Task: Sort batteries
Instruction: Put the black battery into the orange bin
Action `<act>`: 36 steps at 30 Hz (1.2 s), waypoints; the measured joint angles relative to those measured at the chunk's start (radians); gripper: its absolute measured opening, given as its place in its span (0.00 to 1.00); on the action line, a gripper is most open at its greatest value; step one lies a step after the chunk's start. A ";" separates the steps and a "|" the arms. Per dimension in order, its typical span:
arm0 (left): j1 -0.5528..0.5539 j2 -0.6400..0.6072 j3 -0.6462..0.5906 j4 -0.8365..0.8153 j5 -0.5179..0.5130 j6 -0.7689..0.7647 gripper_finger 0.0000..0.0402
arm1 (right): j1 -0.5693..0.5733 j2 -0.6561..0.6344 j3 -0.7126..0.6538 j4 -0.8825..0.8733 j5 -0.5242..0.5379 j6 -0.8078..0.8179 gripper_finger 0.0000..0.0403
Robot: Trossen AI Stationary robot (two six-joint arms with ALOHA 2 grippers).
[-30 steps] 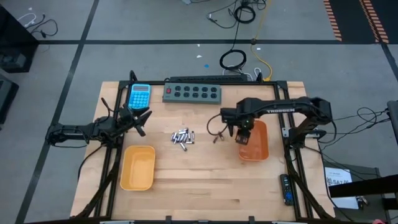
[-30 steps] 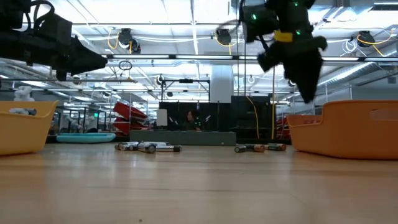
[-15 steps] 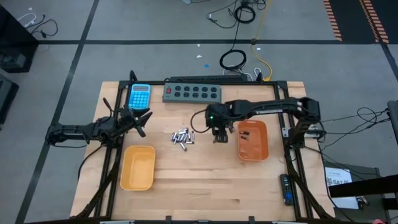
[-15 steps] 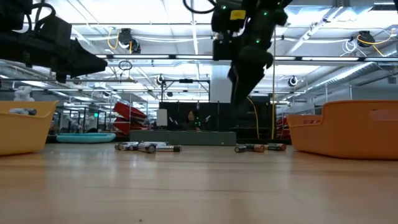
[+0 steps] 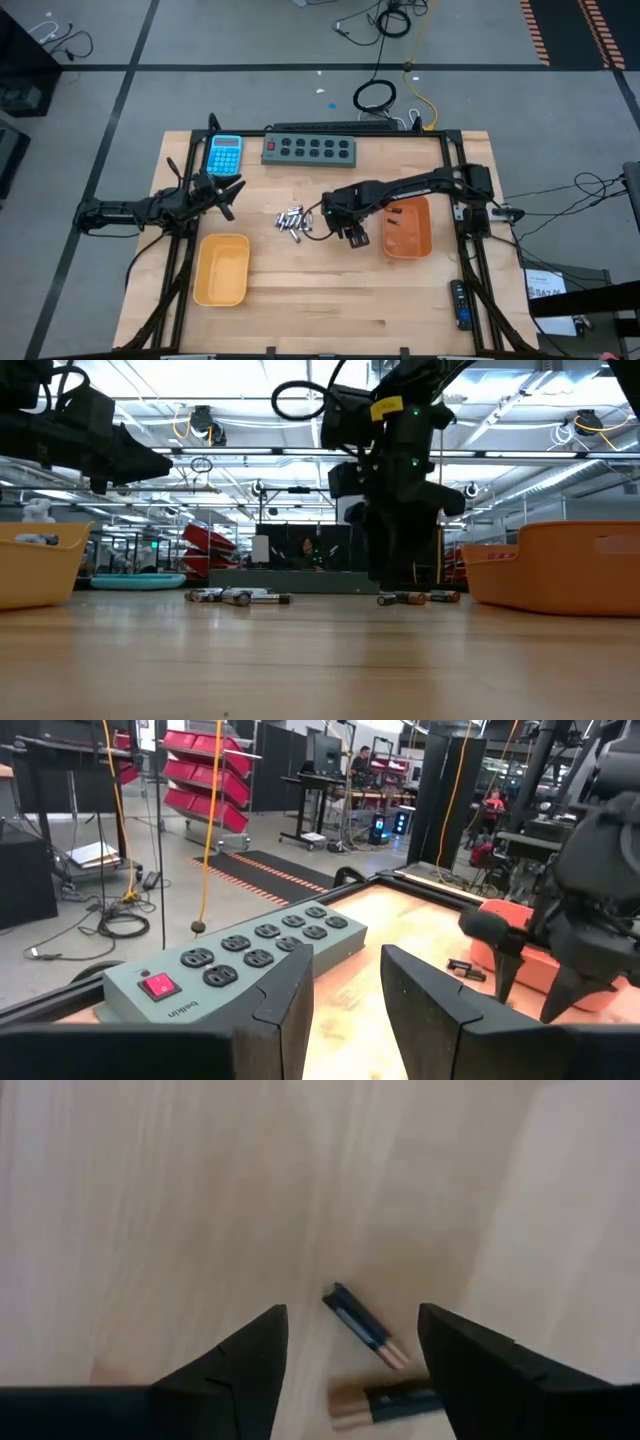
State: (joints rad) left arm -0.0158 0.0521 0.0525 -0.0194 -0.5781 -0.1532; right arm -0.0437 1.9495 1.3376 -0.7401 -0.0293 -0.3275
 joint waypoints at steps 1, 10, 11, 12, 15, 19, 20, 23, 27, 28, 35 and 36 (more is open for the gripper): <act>0.000 0.000 0.000 -0.001 0.000 0.000 0.32 | 0.000 0.010 0.000 0.007 -0.002 -0.008 0.52; 0.000 0.000 0.000 -0.018 0.000 0.001 0.32 | -0.002 0.061 0.001 0.020 0.017 -0.091 0.37; 0.000 0.000 0.000 -0.018 0.000 0.001 0.32 | -0.001 0.065 0.002 0.020 0.015 -0.104 0.33; 0.000 0.000 0.000 -0.019 0.000 0.001 0.32 | -0.001 0.066 0.002 0.018 0.012 -0.113 0.27; 0.000 0.000 0.000 -0.025 0.000 0.001 0.32 | -0.002 0.070 0.002 0.016 0.011 -0.126 0.10; 0.000 0.000 0.000 -0.028 0.000 0.001 0.32 | -0.004 0.071 0.003 0.021 0.014 -0.137 0.04; 0.000 0.000 0.000 -0.028 -0.001 0.001 0.32 | -0.004 0.071 0.003 0.025 0.014 -0.137 0.05; 0.000 0.000 0.000 -0.028 -0.001 0.001 0.32 | -0.004 0.069 0.001 0.035 0.017 -0.135 0.05; 0.000 0.000 0.000 -0.028 -0.001 0.001 0.32 | -0.006 0.078 0.054 0.017 0.040 -0.131 0.01; 0.000 0.000 0.000 -0.028 -0.001 0.001 0.32 | -0.007 0.078 0.076 0.011 0.047 -0.129 0.01; 0.000 0.000 0.000 -0.037 -0.001 0.000 0.32 | -0.005 0.067 0.214 -0.107 0.087 -0.151 0.01; 0.000 0.000 0.000 -0.039 -0.001 0.000 0.32 | -0.006 0.067 0.230 -0.138 0.113 -0.155 0.00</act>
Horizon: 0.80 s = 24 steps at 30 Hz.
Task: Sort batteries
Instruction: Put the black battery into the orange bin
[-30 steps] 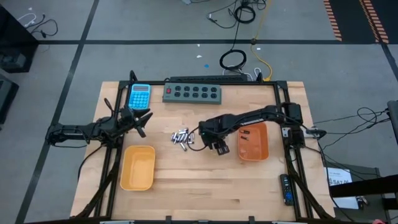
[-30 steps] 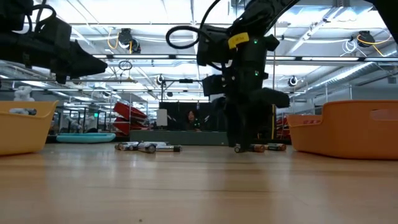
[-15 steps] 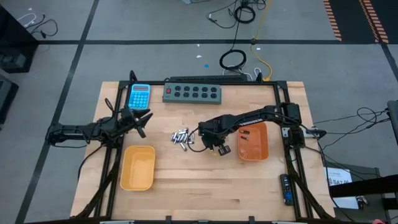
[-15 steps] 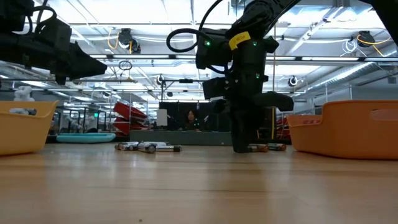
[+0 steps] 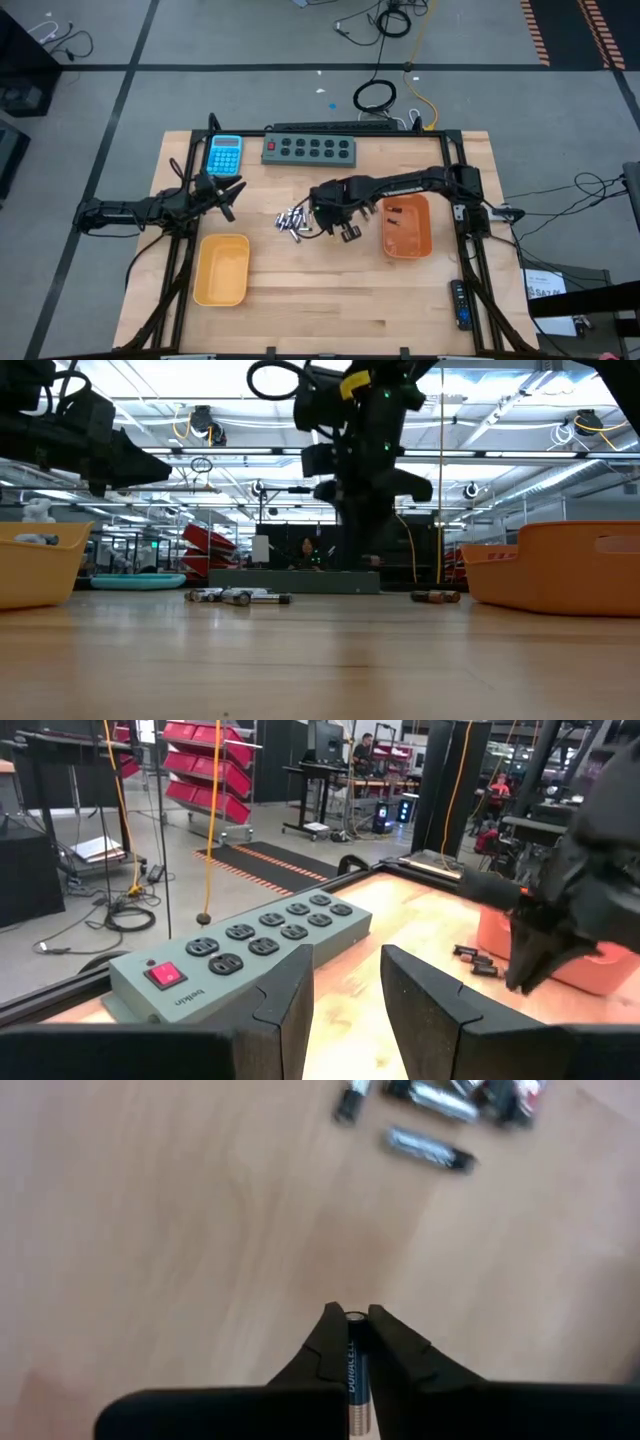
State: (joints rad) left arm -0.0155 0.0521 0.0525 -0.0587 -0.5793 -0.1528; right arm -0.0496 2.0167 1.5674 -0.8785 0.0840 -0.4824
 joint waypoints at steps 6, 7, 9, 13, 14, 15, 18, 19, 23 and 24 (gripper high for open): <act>0.000 0.000 0.000 -0.009 0.000 0.000 0.32 | -0.034 -0.009 0.056 -0.254 0.106 0.087 0.00; 0.000 0.000 0.000 -0.009 0.000 0.000 0.32 | -0.038 -0.015 0.057 -0.296 0.099 0.116 0.00; 0.000 0.000 0.000 -0.010 0.000 0.000 0.32 | -0.038 -0.035 0.056 -0.382 0.083 0.168 0.00; 0.000 0.000 0.000 -0.012 -0.001 0.000 0.32 | -0.018 -0.097 0.019 -0.474 0.051 0.270 0.00; 0.000 0.000 0.000 -0.014 -0.001 0.000 0.32 | -0.016 -0.118 0.002 -0.483 0.020 0.307 0.00; 0.000 0.000 0.000 -0.014 -0.001 0.000 0.32 | -0.015 -0.141 -0.020 -0.494 -0.023 0.344 0.00; 0.000 0.000 0.000 -0.015 -0.001 0.000 0.32 | -0.017 -0.209 -0.111 -0.495 -0.115 0.443 0.01; 0.000 0.000 0.000 -0.015 -0.001 0.000 0.32 | -0.017 -0.230 -0.145 -0.492 -0.131 0.469 0.01; 0.000 0.000 0.000 -0.008 -0.001 0.000 0.32 | -0.023 -0.303 -0.279 -0.476 -0.166 0.545 0.02; 0.000 0.000 0.000 -0.005 -0.001 0.001 0.32 | -0.026 -0.315 -0.313 -0.455 -0.157 0.569 0.02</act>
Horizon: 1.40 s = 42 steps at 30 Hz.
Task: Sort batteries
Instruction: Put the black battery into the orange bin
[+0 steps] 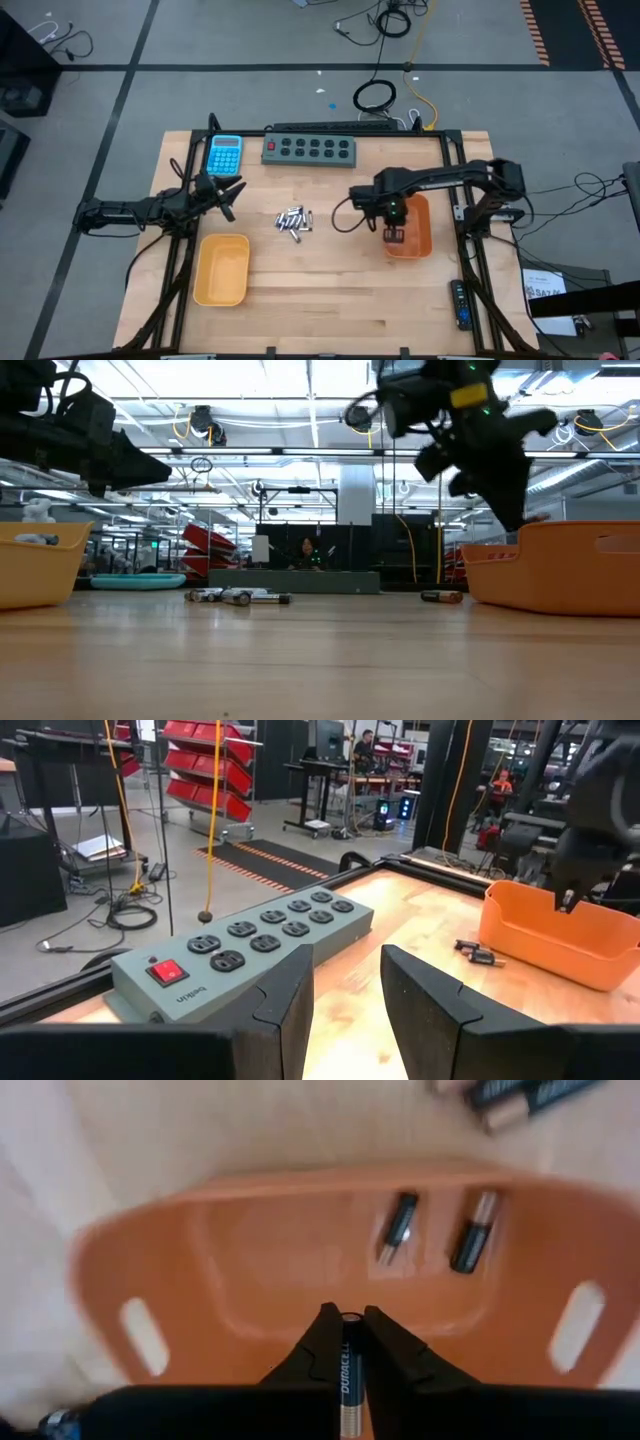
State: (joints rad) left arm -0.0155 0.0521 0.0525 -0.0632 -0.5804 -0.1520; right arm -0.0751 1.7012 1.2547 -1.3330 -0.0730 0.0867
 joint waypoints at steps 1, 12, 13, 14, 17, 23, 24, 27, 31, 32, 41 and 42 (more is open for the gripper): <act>0.000 0.000 0.000 0.008 0.000 0.000 0.32 | -0.004 -0.013 -0.032 0.030 0.012 0.033 0.03; 0.000 0.000 0.000 0.033 0.000 0.003 0.32 | -0.038 -0.049 -0.092 0.070 0.108 0.076 0.36; 0.000 0.000 0.000 0.033 0.000 0.003 0.32 | -0.039 -0.049 -0.071 0.061 0.136 0.075 0.38; 0.000 0.000 0.000 0.034 0.000 0.003 0.32 | -0.043 -0.050 -0.045 0.060 0.152 0.072 0.40; 0.000 0.000 0.000 0.038 0.000 0.003 0.32 | -0.051 -0.051 0.025 0.137 0.159 0.049 0.44; 0.000 0.000 0.000 0.033 0.000 0.004 0.32 | -0.043 -0.009 0.096 0.311 0.206 -0.100 0.45; 0.000 0.000 0.000 0.031 0.000 0.005 0.32 | -0.041 0.006 0.098 0.327 0.206 -0.128 0.45; 0.000 0.000 0.000 0.025 0.000 0.009 0.32 | -0.040 0.053 0.100 0.370 0.197 -0.223 0.45; 0.000 0.000 0.000 0.024 0.000 0.010 0.32 | -0.041 0.111 0.100 0.379 0.120 -0.348 0.47; 0.000 0.000 0.000 0.024 0.000 0.010 0.32 | -0.040 0.124 0.100 0.378 0.115 -0.376 0.48; 0.000 0.000 0.000 0.023 0.000 0.003 0.32 | -0.002 0.223 0.101 0.323 0.184 -0.606 0.66; 0.000 0.000 0.000 0.024 0.000 0.003 0.32 | 0.001 0.236 0.101 0.317 0.197 -0.625 0.67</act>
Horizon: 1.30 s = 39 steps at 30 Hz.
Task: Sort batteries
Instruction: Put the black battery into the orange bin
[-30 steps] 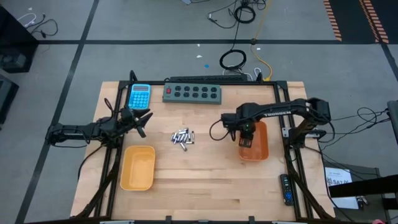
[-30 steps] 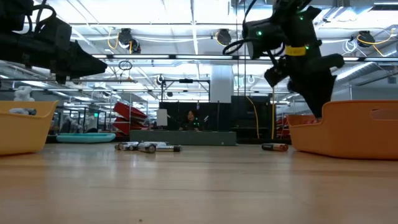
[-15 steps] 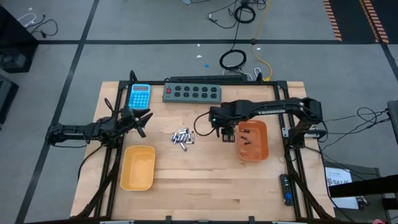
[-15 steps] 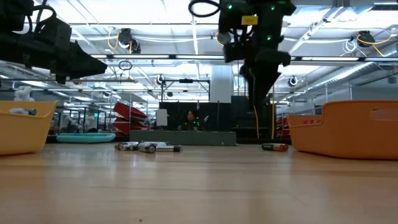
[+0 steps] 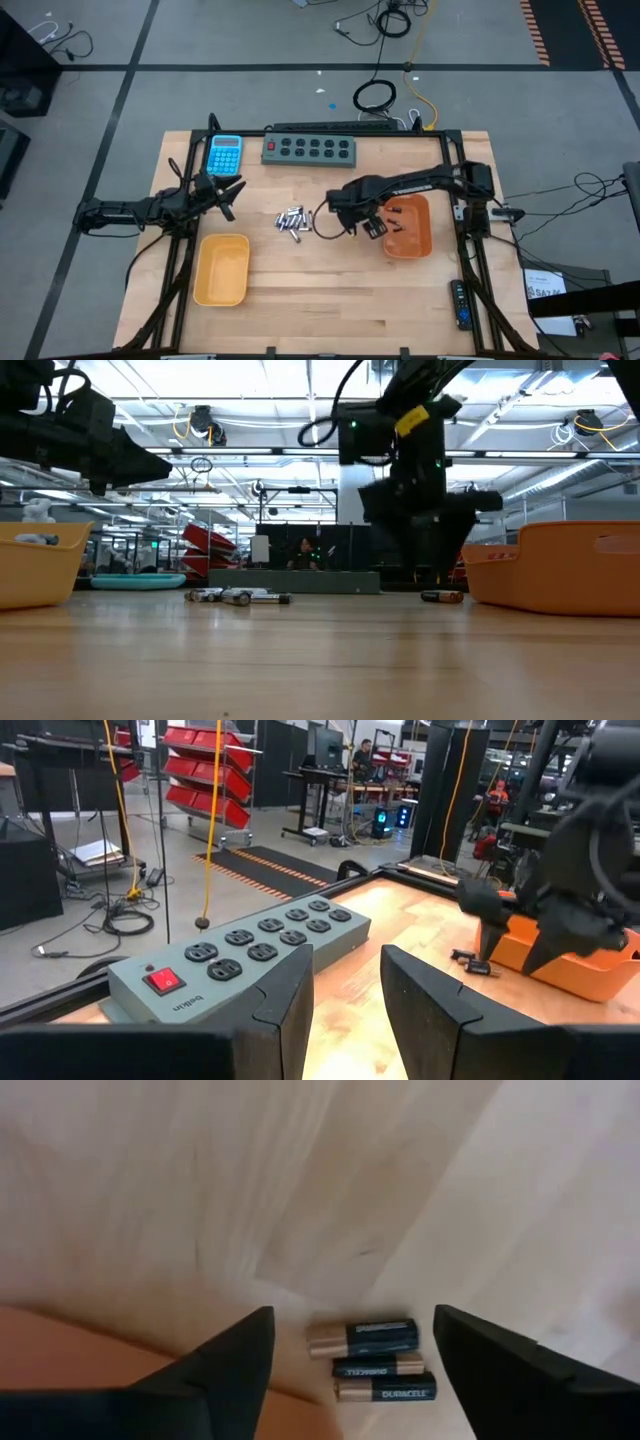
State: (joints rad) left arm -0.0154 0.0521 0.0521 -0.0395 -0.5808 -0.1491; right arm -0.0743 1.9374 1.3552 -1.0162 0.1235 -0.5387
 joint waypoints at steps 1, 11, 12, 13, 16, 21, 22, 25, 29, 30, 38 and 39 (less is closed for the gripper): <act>0.000 0.000 0.000 0.000 0.000 0.000 0.32 | 0.002 0.011 0.000 -0.004 0.011 -0.017 0.67; 0.000 0.000 0.000 -0.001 0.000 -0.001 0.32 | -0.012 0.094 0.076 -0.096 0.028 -0.058 0.68; 0.000 0.000 0.000 -0.001 0.000 -0.001 0.32 | -0.013 0.104 0.087 -0.104 0.028 -0.058 0.68; 0.000 0.000 0.000 -0.001 0.000 -0.001 0.32 | -0.015 0.116 0.097 -0.112 0.028 -0.058 0.68; 0.000 0.000 0.000 -0.008 0.000 -0.001 0.32 | -0.016 0.150 0.106 -0.131 0.037 -0.068 0.68; 0.000 0.000 0.000 -0.025 0.000 -0.001 0.32 | -0.016 0.169 0.106 -0.142 0.038 -0.076 0.68; 0.000 0.000 0.000 -0.025 0.000 -0.001 0.32 | -0.016 0.169 0.106 -0.142 0.038 -0.076 0.68; 0.000 0.000 0.000 -0.025 0.000 -0.001 0.32 | -0.016 0.169 0.107 -0.146 0.038 -0.076 0.68; 0.000 0.000 0.000 -0.025 0.000 -0.001 0.32 | -0.017 0.169 0.107 -0.161 0.038 -0.076 0.68; 0.000 0.000 0.000 -0.025 0.000 -0.001 0.32 | -0.017 0.169 0.107 -0.168 0.040 -0.075 0.68; 0.000 0.000 0.000 -0.025 0.000 -0.001 0.32 | -0.014 0.166 0.109 -0.232 0.087 -0.044 0.68; 0.000 0.000 0.000 -0.025 0.000 -0.001 0.32 | -0.015 0.166 0.111 -0.253 0.086 -0.025 0.68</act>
State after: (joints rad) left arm -0.0154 0.0525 0.0521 -0.0643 -0.5812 -0.1504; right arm -0.0888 2.1036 1.4665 -1.2693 0.2092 -0.5633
